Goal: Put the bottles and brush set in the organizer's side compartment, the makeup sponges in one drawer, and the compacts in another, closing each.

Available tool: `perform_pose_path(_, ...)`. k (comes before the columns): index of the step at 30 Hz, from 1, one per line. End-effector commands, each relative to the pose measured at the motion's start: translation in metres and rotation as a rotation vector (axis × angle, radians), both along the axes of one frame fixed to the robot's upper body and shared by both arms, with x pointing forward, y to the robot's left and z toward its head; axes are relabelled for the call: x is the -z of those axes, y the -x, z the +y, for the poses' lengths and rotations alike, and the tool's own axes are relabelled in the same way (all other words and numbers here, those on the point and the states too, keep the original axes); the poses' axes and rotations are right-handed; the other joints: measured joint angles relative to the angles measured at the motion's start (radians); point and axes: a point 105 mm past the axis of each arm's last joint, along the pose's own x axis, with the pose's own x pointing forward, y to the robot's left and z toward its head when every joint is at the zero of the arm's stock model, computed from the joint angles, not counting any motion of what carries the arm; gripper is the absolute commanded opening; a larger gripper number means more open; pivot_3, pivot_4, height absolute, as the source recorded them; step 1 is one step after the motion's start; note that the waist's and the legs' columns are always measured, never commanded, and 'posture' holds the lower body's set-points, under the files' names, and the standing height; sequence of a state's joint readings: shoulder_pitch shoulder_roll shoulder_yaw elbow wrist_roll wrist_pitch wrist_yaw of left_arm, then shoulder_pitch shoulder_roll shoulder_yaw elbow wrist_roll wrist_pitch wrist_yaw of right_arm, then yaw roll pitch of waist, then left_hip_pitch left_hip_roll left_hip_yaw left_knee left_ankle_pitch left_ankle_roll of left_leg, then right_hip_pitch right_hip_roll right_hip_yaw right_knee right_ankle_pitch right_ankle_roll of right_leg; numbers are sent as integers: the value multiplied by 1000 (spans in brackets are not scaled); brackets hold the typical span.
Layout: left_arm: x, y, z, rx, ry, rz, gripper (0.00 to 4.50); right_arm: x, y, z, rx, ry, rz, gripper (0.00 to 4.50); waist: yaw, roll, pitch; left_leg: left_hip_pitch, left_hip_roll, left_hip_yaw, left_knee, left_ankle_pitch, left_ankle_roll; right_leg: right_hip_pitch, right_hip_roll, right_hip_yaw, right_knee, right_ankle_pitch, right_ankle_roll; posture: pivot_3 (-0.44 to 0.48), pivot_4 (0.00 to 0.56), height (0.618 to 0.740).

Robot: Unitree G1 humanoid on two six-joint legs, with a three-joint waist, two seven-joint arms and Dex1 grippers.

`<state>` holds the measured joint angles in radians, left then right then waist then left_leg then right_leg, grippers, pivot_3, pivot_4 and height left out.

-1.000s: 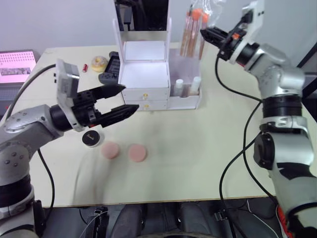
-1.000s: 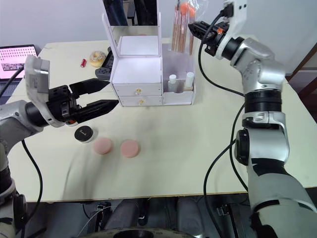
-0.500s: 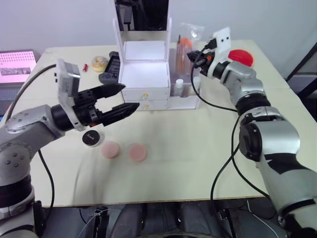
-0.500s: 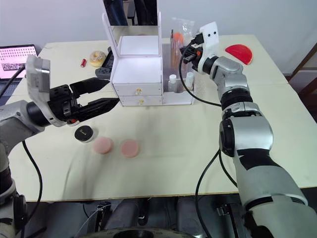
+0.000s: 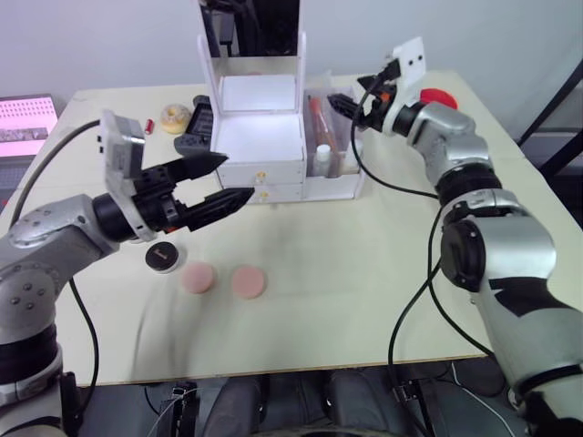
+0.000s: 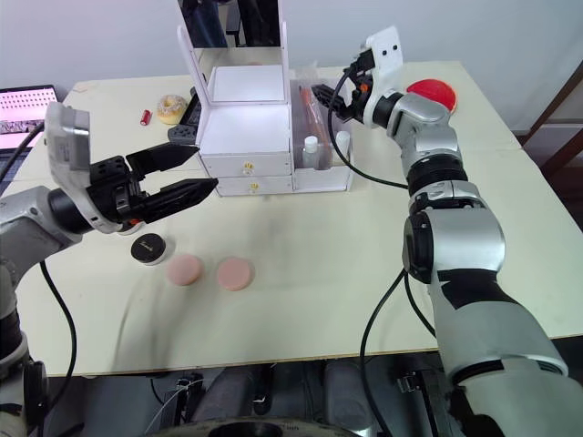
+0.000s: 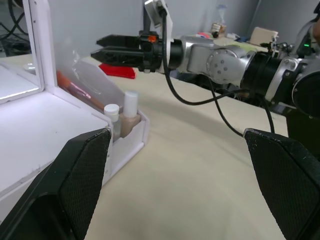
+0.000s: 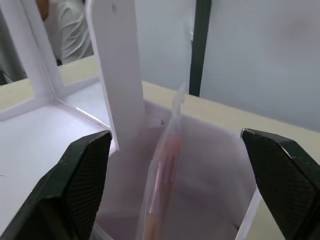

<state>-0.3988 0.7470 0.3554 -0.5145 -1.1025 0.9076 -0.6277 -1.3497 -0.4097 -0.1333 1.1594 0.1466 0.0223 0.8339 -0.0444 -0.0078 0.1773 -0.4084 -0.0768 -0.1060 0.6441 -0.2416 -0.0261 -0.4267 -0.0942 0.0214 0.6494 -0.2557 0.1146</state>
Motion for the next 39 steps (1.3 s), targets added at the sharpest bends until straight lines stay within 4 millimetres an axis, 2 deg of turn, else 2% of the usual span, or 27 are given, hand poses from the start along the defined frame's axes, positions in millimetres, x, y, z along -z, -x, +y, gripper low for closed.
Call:
perform_pose_path(1, -4, 3, 3, -9, -11, -33, 4500, -49, 24, -9, -85, -6, -148, 4468, 2, 1, 0, 0, 0, 0, 0, 0, 0, 0, 0, 0, 0, 0, 0, 0, 150, 740)
perform_pose_path(4, 1, 0, 17, -65, -20, -12, 4500, -53, 56, -22, -153, 12, -152, 4468, 10, 0, 0, 0, 0, -1, 0, -2, 3, 0, 0, 0, 0, 0, 0, 0, 150, 740)
perform_pose_path(7, 11, -2, 34, -128, -51, 17, 4500, -41, 88, -35, -184, 67, -115, 4468, 19, 1, 0, 0, 0, -1, 0, -3, 6, 0, 0, 0, 0, 0, 0, 0, 150, 740)
perform_pose_path(11, 28, -2, 79, -292, -101, 61, 4500, -4, 136, -65, -217, 156, 5, 4468, 29, 1, 0, 0, 0, 0, 0, -4, 6, 0, -1, 0, 0, 0, 0, 0, 150, 740)
perform_pose_path(13, 38, 0, 103, -371, -130, 89, 4500, 16, 153, -79, -207, 188, 75, 4468, 31, 2, 1, 0, 1, 0, 0, -4, 7, 0, -2, 0, -1, 0, -1, 0, 150, 740)
perform_pose_path(16, 50, 5, 131, -455, -165, 115, 4500, 39, 166, -99, -147, 216, 166, 4468, 31, 2, 1, 0, 1, 2, 0, -4, 8, 1, -3, 0, -1, -1, -1, 0, 150, 740)
perform_pose_path(19, 67, 16, 169, -570, -221, 148, 4500, 64, 174, -137, -12, 220, 234, 4468, 34, 1, 0, 1, 1, 3, 1, -5, 8, 2, -4, 0, -2, -2, -4, 0, 150, 740)
perform_pose_path(21, 74, 22, 183, -608, -243, 165, 4500, 72, 177, -154, 53, 225, 242, 4468, 34, 1, 1, 1, 1, 3, 0, -5, 8, 3, -4, 0, -4, -2, -4, 0, 150, 740)
perform_pose_path(23, 79, 26, 192, -634, -248, 176, 4500, 77, 182, -163, 77, 240, 239, 4468, 36, 1, 1, 1, 1, 4, 1, -5, 8, 3, -4, 0, -4, -2, -4, 0, 150, 740)
perform_pose_path(26, 83, 28, 198, -653, -250, 183, 4500, 81, 185, -167, 90, 251, 231, 4468, 36, 1, 1, 1, 2, 4, 1, -5, 8, 3, -5, 0, -4, -2, -5, 0, 150, 740)
perform_pose_path(28, 84, 28, 197, -651, -250, 184, 4500, 90, 187, -165, 79, 274, 253, 4468, 35, 1, 0, 1, 2, 4, 1, -5, 8, 3, -5, 0, -4, -2, -5, 0, 150, 740)
perform_pose_path(32, 84, 27, 193, -644, -245, 181, 4500, 94, 187, -158, 58, 271, 265, 4468, 34, 1, 1, 1, 2, 3, 1, -5, 8, 3, -5, 1, -4, -2, -5, 0, 150, 740)
perform_pose_path(36, 91, 27, 176, -598, -236, 195, 4500, 91, 185, -146, 30, 240, 256, 4468, 34, 1, 1, 1, 2, 3, 1, -5, 8, 3, -5, 1, -4, -2, -5, 0, 150, 740)
perform_pose_path(39, 97, 25, 149, -546, -195, 200, 4500, 88, 183, -131, 2, 228, 243, 4468, 35, 1, 0, 1, 2, 3, 1, -5, 8, 3, -5, 1, -4, -2, -5, 0, 150, 740)
